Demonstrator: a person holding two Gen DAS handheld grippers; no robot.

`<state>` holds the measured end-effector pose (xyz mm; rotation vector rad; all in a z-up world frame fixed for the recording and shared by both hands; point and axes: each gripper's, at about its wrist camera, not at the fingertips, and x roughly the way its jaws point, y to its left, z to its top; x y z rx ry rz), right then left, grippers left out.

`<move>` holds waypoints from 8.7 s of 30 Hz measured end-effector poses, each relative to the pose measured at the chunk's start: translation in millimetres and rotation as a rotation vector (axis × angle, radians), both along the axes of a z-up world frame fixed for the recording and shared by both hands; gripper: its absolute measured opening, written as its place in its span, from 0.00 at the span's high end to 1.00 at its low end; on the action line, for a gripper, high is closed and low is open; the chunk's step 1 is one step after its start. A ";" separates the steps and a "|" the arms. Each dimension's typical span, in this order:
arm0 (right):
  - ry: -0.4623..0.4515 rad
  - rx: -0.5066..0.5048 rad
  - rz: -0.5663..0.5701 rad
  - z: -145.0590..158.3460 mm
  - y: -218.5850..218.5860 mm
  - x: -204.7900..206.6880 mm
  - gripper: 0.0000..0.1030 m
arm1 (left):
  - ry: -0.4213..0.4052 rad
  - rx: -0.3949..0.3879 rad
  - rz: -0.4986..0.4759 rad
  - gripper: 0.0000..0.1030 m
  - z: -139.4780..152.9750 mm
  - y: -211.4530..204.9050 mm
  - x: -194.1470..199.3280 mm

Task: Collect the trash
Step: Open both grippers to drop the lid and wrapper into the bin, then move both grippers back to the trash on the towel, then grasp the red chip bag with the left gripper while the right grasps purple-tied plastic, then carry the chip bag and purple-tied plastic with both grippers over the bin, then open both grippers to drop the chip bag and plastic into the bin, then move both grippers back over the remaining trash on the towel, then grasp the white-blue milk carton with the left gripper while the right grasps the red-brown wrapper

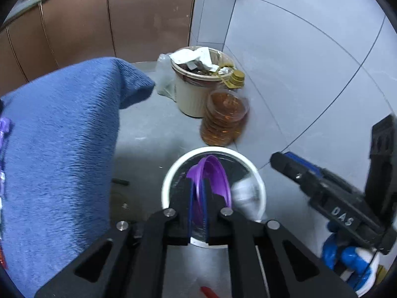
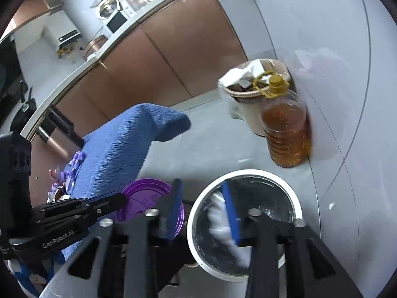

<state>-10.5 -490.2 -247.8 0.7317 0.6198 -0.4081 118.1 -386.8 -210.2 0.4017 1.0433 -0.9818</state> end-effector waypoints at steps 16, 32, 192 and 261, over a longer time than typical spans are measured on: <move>0.002 -0.108 -0.037 29.5 9.0 -13.7 0.57 | 0.071 -0.130 0.023 0.62 22.8 21.2 -0.3; -0.151 -0.289 0.139 130.3 85.6 11.0 0.56 | -0.201 -0.306 0.298 0.52 120.4 177.1 19.5; -0.078 -0.297 0.210 122.7 109.1 15.9 0.49 | -0.430 -0.268 0.519 0.30 145.4 251.9 -0.5; 0.040 -0.068 0.851 32.2 304.0 353.5 0.47 | 0.275 -0.290 1.267 0.42 -2.4 460.7 328.8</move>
